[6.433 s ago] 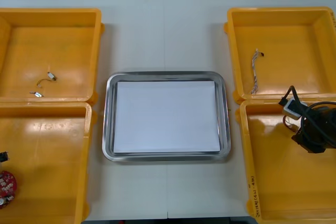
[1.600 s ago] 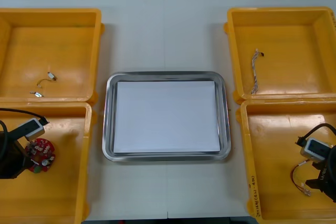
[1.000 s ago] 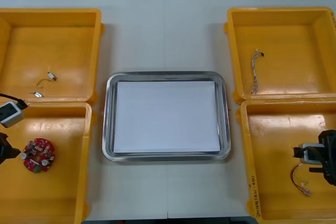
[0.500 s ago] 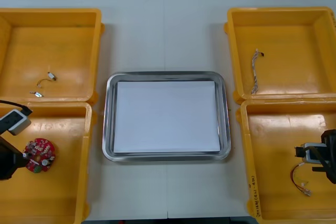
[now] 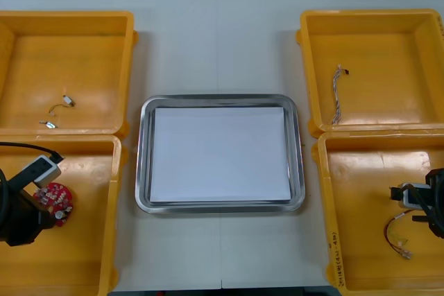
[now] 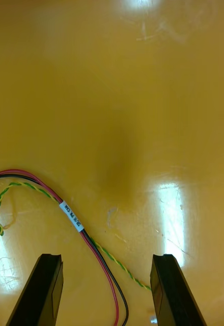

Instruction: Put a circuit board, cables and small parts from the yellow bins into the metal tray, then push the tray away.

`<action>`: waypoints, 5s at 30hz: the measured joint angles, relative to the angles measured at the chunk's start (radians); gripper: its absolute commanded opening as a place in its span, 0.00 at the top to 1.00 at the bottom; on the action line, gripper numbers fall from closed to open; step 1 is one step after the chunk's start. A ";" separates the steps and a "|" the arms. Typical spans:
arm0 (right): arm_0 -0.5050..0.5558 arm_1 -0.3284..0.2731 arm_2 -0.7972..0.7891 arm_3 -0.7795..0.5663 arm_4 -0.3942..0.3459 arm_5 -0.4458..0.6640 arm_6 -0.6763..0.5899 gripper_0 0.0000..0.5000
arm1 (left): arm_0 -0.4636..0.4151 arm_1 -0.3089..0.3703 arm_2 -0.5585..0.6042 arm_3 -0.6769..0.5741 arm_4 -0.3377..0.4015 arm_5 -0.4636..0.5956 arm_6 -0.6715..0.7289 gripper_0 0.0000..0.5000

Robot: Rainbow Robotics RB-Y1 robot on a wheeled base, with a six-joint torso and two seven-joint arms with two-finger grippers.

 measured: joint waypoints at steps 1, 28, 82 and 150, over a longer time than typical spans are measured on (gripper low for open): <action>-0.003 0.001 0.003 0.000 0.000 0.000 0.000 0.00 | 0.000 0.000 -0.004 0.007 -0.003 -0.006 0.000 0.00; -0.022 0.005 0.121 0.024 0.064 -0.056 0.000 0.00 | 0.000 0.000 -0.058 0.083 -0.038 -0.069 0.000 0.00; -0.036 -0.013 0.248 0.075 0.140 -0.314 0.000 0.00 | 0.036 -0.057 -0.068 0.096 -0.101 -0.107 0.000 1.00; -0.125 -0.067 0.124 -0.228 -0.024 0.162 -0.530 1.00 | -0.501 -0.011 -0.119 -0.213 0.156 0.336 0.792 1.00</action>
